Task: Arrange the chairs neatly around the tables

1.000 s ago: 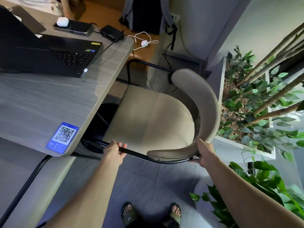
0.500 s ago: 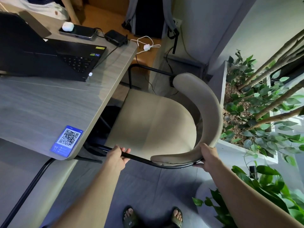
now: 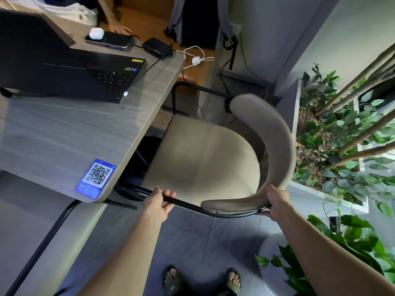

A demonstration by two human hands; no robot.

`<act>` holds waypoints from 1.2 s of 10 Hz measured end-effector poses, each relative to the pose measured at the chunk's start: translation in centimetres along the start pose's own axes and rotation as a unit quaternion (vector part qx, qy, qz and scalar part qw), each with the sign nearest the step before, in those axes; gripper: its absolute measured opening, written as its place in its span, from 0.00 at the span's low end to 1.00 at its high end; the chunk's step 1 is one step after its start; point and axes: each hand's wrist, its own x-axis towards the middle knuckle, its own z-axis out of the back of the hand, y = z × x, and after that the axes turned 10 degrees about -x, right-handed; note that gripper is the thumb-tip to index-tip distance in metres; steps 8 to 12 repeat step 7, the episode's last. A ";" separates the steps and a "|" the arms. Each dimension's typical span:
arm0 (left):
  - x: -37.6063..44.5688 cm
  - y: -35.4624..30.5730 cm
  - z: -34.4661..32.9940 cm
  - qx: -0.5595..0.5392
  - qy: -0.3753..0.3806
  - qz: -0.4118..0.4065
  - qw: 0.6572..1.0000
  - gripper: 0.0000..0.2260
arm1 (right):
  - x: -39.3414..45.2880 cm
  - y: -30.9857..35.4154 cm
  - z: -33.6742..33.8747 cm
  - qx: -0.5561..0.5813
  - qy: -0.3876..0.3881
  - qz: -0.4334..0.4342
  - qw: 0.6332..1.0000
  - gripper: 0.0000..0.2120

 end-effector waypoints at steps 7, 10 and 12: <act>-6.4 -5.2 1.1 0.373 -0.008 -0.192 0.908 0.09 | -8.1 1.0 2.1 -0.106 -0.082 0.112 0.985 0.33; -6.4 -5.2 1.1 0.373 -0.008 -0.192 0.908 0.09 | -8.1 1.0 2.1 -0.106 -0.082 0.112 0.985 0.33; -6.4 -5.2 1.1 0.373 -0.008 -0.192 0.908 0.09 | -8.1 1.0 2.1 -0.106 -0.082 0.112 0.985 0.33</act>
